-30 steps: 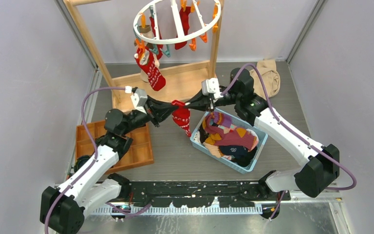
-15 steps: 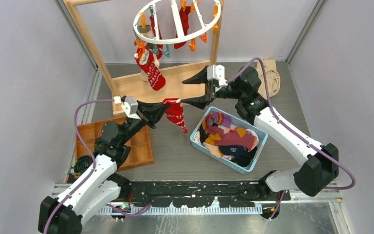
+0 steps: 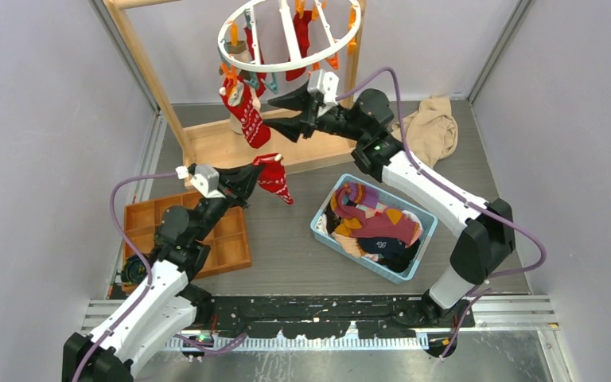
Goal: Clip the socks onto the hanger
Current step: Open the clamp at the hanger.
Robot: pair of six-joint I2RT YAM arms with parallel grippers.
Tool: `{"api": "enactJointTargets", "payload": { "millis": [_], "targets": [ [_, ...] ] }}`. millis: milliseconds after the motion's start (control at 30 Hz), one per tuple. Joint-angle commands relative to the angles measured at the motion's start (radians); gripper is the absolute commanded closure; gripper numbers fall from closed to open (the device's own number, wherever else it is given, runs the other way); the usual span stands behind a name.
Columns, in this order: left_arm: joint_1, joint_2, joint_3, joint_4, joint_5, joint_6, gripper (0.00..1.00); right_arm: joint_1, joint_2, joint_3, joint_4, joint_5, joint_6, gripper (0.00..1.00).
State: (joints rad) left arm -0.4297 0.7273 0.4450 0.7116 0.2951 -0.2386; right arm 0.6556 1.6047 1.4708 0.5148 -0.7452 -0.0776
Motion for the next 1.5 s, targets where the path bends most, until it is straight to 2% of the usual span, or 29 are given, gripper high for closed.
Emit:
{"api": "enactJointTargets", "payload": {
  "millis": [0,200,600,1067,1467],
  "targets": [
    [0.006,-0.037,-0.011,-0.023,-0.052,0.066,1.0,0.039,0.047,0.083,0.023,0.159,-0.033,0.48],
    [0.006,-0.045,-0.014,-0.051,-0.066,0.098,1.0,0.07,0.13,0.164,0.023,0.265,-0.029,0.5],
    [0.009,-0.015,-0.006,-0.049,-0.06,0.13,1.0,0.076,0.201,0.238,0.014,0.446,-0.002,0.44],
    [0.028,0.023,0.026,-0.047,-0.009,0.14,1.0,0.086,0.244,0.269,0.058,0.489,0.052,0.32],
    [0.04,0.027,0.053,-0.084,0.024,0.139,1.0,0.091,0.24,0.222,0.141,0.529,0.038,0.22]
  ]
}}
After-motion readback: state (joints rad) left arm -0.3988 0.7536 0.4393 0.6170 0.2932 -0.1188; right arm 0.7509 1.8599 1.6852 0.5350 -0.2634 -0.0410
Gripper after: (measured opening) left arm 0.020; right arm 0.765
